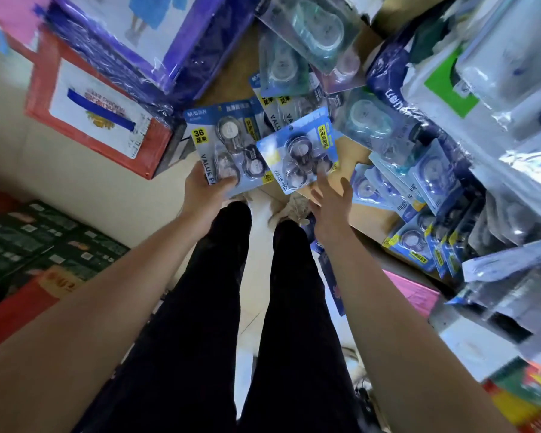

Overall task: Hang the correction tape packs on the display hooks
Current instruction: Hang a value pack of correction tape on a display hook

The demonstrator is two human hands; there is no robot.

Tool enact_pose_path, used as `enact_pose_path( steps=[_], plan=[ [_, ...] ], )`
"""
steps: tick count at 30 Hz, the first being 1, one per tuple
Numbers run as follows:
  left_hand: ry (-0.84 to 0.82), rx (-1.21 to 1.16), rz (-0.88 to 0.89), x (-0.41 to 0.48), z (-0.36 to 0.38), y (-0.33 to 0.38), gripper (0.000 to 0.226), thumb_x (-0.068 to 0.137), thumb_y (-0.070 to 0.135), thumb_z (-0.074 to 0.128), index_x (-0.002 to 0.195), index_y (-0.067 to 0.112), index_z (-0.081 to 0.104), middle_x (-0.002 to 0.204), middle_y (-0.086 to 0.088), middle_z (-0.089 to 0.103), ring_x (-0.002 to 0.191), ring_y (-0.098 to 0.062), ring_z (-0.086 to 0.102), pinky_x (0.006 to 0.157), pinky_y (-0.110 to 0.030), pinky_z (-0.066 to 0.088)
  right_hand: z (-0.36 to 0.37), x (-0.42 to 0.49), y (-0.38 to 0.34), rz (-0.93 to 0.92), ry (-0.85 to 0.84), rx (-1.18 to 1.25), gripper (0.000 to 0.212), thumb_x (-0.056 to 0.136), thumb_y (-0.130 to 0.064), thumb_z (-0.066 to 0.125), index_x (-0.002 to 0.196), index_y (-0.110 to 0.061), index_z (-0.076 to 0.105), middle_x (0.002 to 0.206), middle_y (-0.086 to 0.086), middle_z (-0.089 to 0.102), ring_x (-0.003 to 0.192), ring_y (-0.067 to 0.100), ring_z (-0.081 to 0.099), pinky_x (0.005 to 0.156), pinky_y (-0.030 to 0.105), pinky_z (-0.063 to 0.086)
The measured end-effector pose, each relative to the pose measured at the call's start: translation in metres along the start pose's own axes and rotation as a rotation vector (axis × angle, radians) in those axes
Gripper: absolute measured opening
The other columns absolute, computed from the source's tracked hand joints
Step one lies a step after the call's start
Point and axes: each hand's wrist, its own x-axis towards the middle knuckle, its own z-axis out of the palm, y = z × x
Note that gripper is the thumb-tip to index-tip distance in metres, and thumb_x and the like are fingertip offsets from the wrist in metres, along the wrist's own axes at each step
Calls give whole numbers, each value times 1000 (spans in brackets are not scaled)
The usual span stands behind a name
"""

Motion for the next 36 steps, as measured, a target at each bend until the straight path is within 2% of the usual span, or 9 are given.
enact_pose_path(
  steps=[4, 9, 11, 14, 19, 21, 24, 28, 36],
  plan=[
    [15, -43, -6, 6, 3, -3, 36, 85, -3, 70, 118, 9, 64, 95, 4, 71, 73, 4, 66, 64, -19, 51, -3, 19, -9, -451, -1, -474, 100, 69, -30, 88, 150, -32, 29, 145, -6, 36, 118, 8, 54, 91, 14, 47],
    [5, -62, -4, 1, 6, -3, 45, 75, 11, 73, 119, 11, 64, 100, 1, 73, 79, -1, 68, 68, -21, 53, 9, 31, -19, -591, 166, -1041, 89, 58, -54, 87, 130, -18, 49, 131, 4, 51, 124, 31, 41, 106, 50, 34],
    [-26, -54, 5, -1, 2, -1, 44, 70, 18, 71, 113, 16, 64, 99, 2, 73, 82, -7, 68, 69, -27, 55, 7, 31, -27, -646, 113, -1026, 68, 62, -51, 86, 111, -15, 55, 102, -3, 62, 100, 26, 55, 86, 41, 44],
    [-62, 10, 38, -3, -7, 4, 43, 70, 20, 71, 112, 15, 64, 95, 6, 72, 80, -5, 67, 67, -26, 53, -2, 25, -35, -677, -44, -945, 34, 77, -35, 81, 93, -22, 53, 74, -13, 55, 73, 19, 52, 62, 28, 35],
    [-88, 296, 109, -23, -34, 26, 37, 71, 34, 71, 107, 22, 69, 94, 6, 74, 87, -13, 71, 76, -40, 60, -25, -18, -48, -704, -225, -1001, 26, 85, -21, 74, 84, -33, 51, 69, -16, 49, 64, 9, 46, 57, 13, 33],
    [-124, 442, 192, -40, -47, 42, 44, 69, 47, 69, 103, 19, 69, 95, 3, 75, 88, -17, 71, 76, -41, 58, -39, -40, -53, -678, -266, -1052, 25, 86, -20, 73, 84, -33, 52, 74, -15, 52, 73, 17, 49, 62, 21, 35],
    [-163, 625, 330, -74, -63, 71, 56, 68, 56, 62, 99, 9, 65, 88, -7, 71, 80, -27, 66, 65, -40, 48, -61, -79, -67, -621, -266, -1113, 28, 88, -23, 71, 114, -17, 61, 104, 3, 64, 99, 27, 58, 80, 34, 42],
    [-97, 707, 511, -126, -79, 111, 53, 79, 42, 72, 119, 7, 66, 92, -13, 71, 83, -31, 66, 67, -30, 36, -89, -145, -95, -655, -234, -1097, 53, 87, -25, 74, 136, -21, 54, 118, 6, 60, 106, 21, 54, 87, 31, 39],
    [-4, 678, 845, -236, -85, 235, 38, 84, 18, 79, 120, 17, 69, 87, 7, 65, 80, -18, 62, 75, -27, 44, -149, -275, -177, -893, -115, -1004, 46, 86, -22, 74, 130, -21, 59, 101, 0, 56, 87, 21, 56, 67, 25, 39]
  ],
)
